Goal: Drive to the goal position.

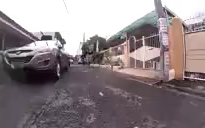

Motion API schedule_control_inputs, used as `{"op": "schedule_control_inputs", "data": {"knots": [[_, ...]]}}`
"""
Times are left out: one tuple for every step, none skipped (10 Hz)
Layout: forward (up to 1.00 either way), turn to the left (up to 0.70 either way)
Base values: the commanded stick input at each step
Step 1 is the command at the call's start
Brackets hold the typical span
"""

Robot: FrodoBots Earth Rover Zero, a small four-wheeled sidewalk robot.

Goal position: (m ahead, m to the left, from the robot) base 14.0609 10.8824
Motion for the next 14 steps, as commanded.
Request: {"op": "schedule_control_inputs", "data": {"knots": [[1.0, 0.0], [1.0, 0.0], [1.0, 0.0], [1.0, 0.0], [1.0, 0.0], [1.0, 0.0], [1.0, 0.0], [1.0, 0.04], [1.0, 0.38], [1.0, 0.4], [1.0, 0.4], [1.0, 0.4], [1.0, 0.4], [1.0, 0.4]]}}
